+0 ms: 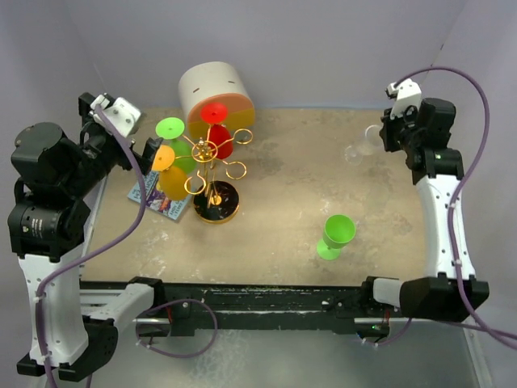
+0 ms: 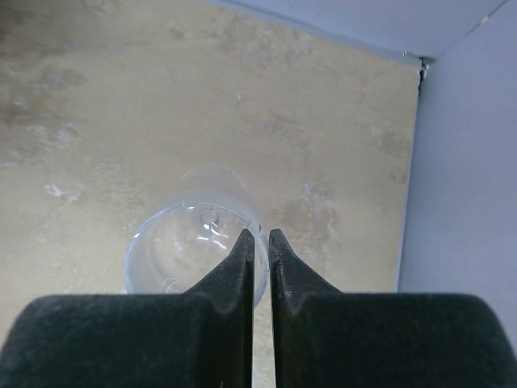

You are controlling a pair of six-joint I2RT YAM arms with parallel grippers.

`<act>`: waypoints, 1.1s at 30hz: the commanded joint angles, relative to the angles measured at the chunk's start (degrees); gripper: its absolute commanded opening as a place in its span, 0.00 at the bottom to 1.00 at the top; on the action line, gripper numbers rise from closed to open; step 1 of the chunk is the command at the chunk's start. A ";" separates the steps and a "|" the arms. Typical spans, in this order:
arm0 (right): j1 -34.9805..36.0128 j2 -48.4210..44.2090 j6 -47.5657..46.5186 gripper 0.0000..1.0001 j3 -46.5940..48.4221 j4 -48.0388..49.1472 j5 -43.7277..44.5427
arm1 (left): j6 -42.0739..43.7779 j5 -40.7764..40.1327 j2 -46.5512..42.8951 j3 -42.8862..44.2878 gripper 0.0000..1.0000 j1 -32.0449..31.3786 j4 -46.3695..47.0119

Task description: Place the wine glass upside down on the wine glass rack

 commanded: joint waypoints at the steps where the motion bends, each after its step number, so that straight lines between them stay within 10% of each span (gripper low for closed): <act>1: 0.94 -5.17 -1.02 0.00 0.37 -2.62 -6.77 | -6.99 9.30 0.75 0.31 1.00 0.94 3.55; 33: 11.65 -11.57 13.29 0.00 20.45 1.94 -20.79 | -16.76 15.42 9.58 1.66 0.96 1.25 5.85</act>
